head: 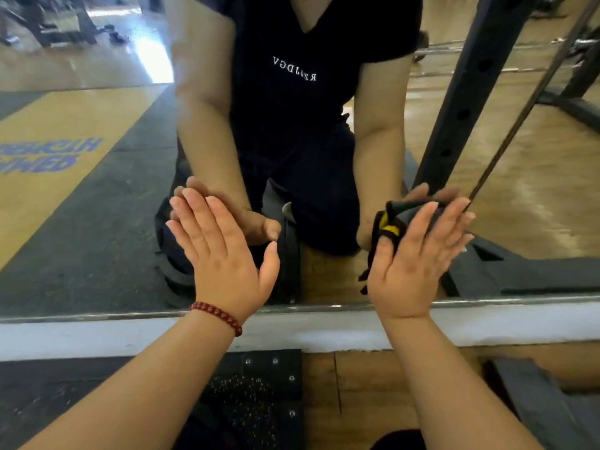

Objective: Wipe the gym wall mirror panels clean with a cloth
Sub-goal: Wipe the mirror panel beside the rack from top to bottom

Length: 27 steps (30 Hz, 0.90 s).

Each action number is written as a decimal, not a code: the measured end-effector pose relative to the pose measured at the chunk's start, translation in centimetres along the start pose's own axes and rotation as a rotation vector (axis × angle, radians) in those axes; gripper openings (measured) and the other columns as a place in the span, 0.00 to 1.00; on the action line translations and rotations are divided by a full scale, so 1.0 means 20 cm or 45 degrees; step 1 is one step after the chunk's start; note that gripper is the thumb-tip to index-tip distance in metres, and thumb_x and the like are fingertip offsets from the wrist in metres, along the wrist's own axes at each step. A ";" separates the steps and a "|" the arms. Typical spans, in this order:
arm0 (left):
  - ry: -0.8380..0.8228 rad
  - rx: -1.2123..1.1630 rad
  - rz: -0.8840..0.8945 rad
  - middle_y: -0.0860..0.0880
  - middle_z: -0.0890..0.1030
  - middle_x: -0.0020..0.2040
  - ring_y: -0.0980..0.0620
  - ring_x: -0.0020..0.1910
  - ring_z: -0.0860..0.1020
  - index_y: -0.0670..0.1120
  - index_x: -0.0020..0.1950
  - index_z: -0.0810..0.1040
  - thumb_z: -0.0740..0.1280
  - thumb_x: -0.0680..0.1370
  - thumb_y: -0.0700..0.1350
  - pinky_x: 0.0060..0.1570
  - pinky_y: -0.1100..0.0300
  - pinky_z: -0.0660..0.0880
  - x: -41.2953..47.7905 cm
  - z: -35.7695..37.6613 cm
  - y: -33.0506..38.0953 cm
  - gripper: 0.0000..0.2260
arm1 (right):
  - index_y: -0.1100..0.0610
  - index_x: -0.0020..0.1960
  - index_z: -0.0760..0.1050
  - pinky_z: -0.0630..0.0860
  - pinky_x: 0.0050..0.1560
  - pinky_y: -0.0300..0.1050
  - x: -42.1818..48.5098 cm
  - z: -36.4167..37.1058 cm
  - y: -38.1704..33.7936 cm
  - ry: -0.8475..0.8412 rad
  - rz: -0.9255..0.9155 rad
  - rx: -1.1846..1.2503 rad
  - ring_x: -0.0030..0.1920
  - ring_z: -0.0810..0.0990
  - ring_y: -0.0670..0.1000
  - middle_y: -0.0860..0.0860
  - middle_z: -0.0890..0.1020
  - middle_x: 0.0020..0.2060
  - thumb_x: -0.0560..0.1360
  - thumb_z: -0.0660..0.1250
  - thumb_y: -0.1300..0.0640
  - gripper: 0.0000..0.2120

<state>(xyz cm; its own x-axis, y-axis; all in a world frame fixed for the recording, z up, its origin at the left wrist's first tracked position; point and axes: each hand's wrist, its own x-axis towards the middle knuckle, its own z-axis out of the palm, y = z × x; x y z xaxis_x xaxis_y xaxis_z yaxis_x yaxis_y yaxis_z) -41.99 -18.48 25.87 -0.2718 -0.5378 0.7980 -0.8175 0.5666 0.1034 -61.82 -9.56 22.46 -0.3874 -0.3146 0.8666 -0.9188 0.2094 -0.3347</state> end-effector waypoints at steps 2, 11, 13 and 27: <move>0.000 -0.055 -0.034 0.26 0.44 0.71 0.26 0.71 0.45 0.28 0.73 0.46 0.60 0.78 0.54 0.74 0.47 0.31 -0.01 0.00 0.04 0.39 | 0.49 0.80 0.33 0.38 0.77 0.58 -0.06 0.01 -0.03 -0.041 0.196 0.100 0.78 0.33 0.53 0.52 0.35 0.79 0.83 0.50 0.48 0.33; -0.155 -0.094 -0.026 0.29 0.46 0.74 0.29 0.74 0.46 0.33 0.77 0.43 0.57 0.79 0.53 0.76 0.45 0.34 -0.16 0.06 0.12 0.37 | 0.50 0.77 0.34 0.38 0.74 0.42 -0.18 -0.01 -0.22 -0.233 0.878 0.376 0.79 0.36 0.53 0.50 0.32 0.76 0.79 0.51 0.39 0.37; -0.194 -0.080 0.035 0.31 0.46 0.75 0.30 0.75 0.45 0.37 0.78 0.42 0.56 0.79 0.53 0.76 0.45 0.34 -0.18 0.05 0.09 0.37 | 0.49 0.76 0.33 0.42 0.72 0.41 -0.18 -0.03 -0.24 -0.271 0.932 0.375 0.79 0.37 0.54 0.51 0.33 0.77 0.81 0.56 0.42 0.36; -0.587 0.011 0.361 0.39 0.52 0.78 0.41 0.79 0.39 0.40 0.78 0.54 0.67 0.73 0.48 0.76 0.45 0.43 -0.33 -0.08 -0.01 0.38 | 0.51 0.81 0.38 0.72 0.59 0.37 -0.27 -0.24 -0.37 -0.945 0.856 0.034 0.76 0.62 0.52 0.49 0.39 0.80 0.83 0.57 0.60 0.35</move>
<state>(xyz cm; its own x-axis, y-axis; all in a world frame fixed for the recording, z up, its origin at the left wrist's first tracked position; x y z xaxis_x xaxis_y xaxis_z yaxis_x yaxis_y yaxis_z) -39.14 -14.05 21.57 -0.6753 -0.5839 0.4506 -0.6833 0.7253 -0.0842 -52.57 -5.01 22.13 -0.7682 -0.6385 0.0467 -0.4892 0.5384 -0.6861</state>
